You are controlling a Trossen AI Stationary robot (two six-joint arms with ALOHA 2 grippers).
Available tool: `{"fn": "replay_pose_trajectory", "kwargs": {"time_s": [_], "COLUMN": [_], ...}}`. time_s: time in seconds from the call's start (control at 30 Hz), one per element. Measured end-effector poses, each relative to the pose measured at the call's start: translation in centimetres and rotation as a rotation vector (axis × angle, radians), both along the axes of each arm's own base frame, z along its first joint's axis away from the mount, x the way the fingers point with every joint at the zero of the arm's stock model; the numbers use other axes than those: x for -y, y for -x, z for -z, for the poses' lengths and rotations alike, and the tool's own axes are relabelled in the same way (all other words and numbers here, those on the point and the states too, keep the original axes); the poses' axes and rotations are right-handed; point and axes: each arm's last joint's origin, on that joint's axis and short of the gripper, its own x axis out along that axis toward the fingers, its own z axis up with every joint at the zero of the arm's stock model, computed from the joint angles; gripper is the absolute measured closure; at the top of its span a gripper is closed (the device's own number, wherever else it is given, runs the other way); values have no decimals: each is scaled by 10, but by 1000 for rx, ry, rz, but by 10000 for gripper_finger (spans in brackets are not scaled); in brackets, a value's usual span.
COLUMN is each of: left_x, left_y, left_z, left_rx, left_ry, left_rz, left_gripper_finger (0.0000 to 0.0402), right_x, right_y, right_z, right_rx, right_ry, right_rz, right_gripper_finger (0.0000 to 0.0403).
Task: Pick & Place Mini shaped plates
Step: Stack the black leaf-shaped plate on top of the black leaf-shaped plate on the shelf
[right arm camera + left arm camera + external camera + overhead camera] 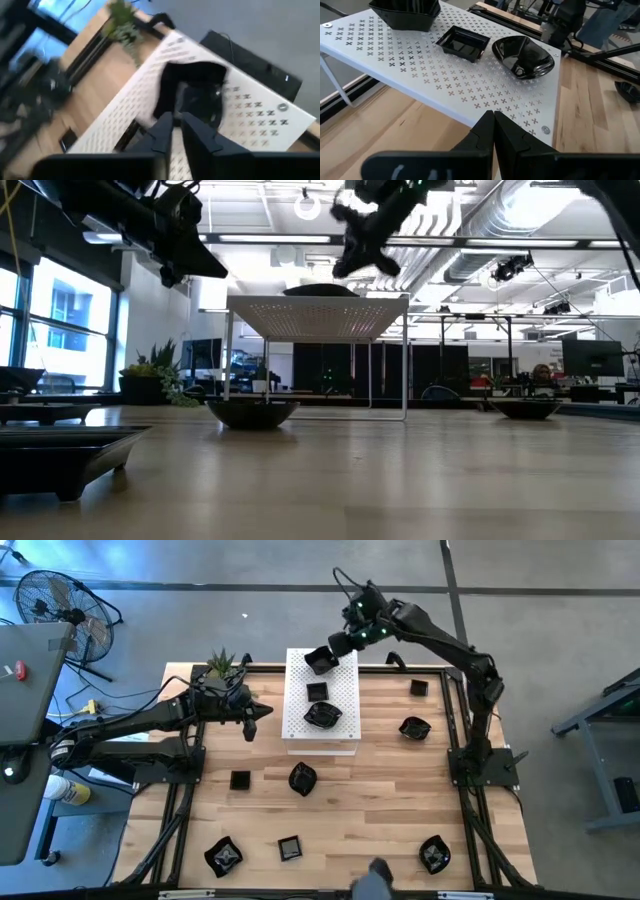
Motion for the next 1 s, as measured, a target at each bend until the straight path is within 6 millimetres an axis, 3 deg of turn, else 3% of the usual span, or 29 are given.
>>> {"fn": "replay_pose_trajectory", "kwargs": {"time_s": [0.1,0.3,0.5,0.7,1.0], "left_x": [0,0,2,13,65], "left_y": [0,0,3,1,-7], "left_z": [0,1,8,11,26], "left_rx": [0,-7,-56,-80,-204], "left_ry": [0,29,112,173,278], "left_rz": [0,-9,-25,-21,-44], "left_gripper_finger": [399,399,399,399,399], "right_x": [-33,-97,-146,-168,-179], "right_y": [-3,-3,30,87,148], "right_z": [-3,28,49,50,52], "right_rx": [-36,90,318,383,462], "right_ry": [92,148,151,191,316], "right_rz": [-51,-97,-105,-112,-74], "right_gripper_finger": [396,398,398,399,399]}}
